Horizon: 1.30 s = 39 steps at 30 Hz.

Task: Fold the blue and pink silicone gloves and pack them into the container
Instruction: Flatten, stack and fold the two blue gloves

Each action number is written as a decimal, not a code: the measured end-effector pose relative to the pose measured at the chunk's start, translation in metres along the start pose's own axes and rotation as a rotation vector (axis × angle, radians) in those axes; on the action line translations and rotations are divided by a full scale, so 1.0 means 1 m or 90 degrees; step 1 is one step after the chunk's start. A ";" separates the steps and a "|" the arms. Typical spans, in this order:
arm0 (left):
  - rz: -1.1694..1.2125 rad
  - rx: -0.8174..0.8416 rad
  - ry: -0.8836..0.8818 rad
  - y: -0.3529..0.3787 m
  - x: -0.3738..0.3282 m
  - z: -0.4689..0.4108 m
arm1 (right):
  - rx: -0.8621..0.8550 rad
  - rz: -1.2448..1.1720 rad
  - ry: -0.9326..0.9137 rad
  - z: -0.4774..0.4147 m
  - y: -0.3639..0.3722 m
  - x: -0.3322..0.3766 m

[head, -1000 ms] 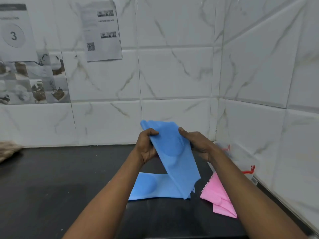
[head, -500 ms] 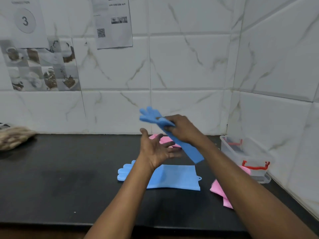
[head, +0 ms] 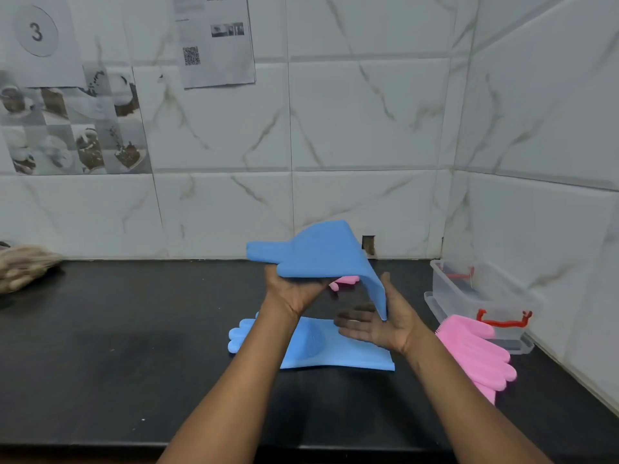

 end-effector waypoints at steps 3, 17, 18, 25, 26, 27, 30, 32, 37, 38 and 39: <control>-0.150 -0.047 0.053 -0.005 -0.015 -0.003 | -0.077 -0.066 -0.117 -0.003 -0.015 0.014; -0.769 -0.429 -0.004 -0.128 -0.131 0.050 | -0.353 0.416 -0.098 -0.008 -0.070 -0.006; -0.816 -0.439 0.008 -0.125 -0.130 0.051 | -0.367 0.453 -0.098 -0.010 -0.070 -0.005; -0.852 -0.388 0.159 -0.086 -0.142 0.047 | -0.364 0.455 -0.173 -0.002 -0.058 0.004; -0.870 -0.398 0.157 -0.088 -0.144 0.050 | -0.359 0.471 -0.168 -0.003 -0.057 0.001; -0.889 -0.417 0.145 -0.093 -0.145 0.054 | -0.366 0.515 -0.155 -0.004 -0.058 -0.003; -0.867 -0.476 0.075 -0.120 -0.143 0.070 | -0.387 0.579 -0.121 -0.003 -0.059 -0.012; -0.824 -0.474 0.072 -0.131 -0.143 0.075 | -0.399 0.571 -0.117 -0.005 -0.063 -0.014; -0.823 -0.471 0.126 -0.133 -0.150 0.066 | -0.408 0.607 -0.136 -0.006 -0.061 -0.010; -0.846 -0.463 0.150 -0.129 -0.150 0.062 | -0.403 0.620 -0.143 -0.006 -0.060 -0.010; -0.867 -0.452 0.175 -0.124 -0.150 0.059 | -0.405 0.629 -0.145 -0.006 -0.060 -0.010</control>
Point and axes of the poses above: each hand's wrist, its own z-axis away from the middle knuckle, its own y-axis out of the palm, x = y × z, the point moved 7 cm from there along -z, towards the middle knuckle, and after that the axes turned 13 degrees about z, right-handed, at the moved point
